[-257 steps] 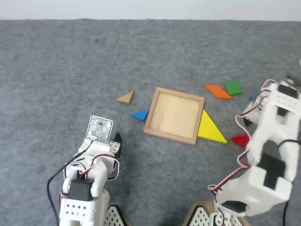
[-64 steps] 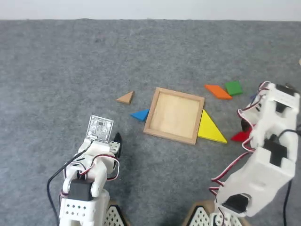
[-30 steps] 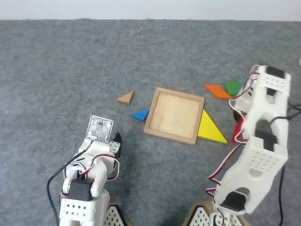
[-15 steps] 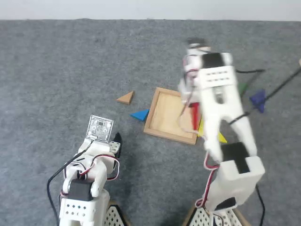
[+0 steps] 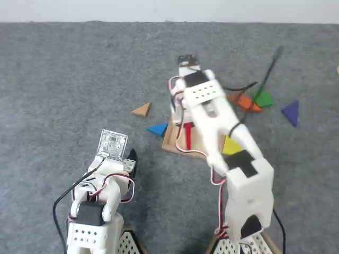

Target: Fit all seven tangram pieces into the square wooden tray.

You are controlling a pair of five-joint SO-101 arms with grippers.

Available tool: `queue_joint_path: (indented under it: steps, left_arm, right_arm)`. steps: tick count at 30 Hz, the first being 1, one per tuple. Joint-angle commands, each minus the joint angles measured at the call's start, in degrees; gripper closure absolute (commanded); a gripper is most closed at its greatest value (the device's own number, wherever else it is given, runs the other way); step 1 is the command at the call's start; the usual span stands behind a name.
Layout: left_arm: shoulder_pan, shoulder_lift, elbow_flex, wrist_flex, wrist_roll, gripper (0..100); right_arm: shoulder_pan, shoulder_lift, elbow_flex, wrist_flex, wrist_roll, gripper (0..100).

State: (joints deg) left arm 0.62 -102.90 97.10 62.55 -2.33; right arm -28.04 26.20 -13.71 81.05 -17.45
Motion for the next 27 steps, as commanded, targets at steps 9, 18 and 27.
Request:
queue_joint_path:
  steps: [9,18,27]
  left_arm:
    - [0.4,-0.8,-0.7,0.2,0.4,89]
    - [0.4,-0.8,-0.7,0.2,0.4,89]
    - [0.4,-0.8,-0.7,0.2,0.4,89]
  right_arm:
    - [-0.1,1.5,-2.8,-11.2,-16.4,98.1]
    - [0.6,1.6,-2.3,-10.0,-22.9,82.7]
    - [4.3,1.6,-2.4,-4.4,-22.6,79.9]
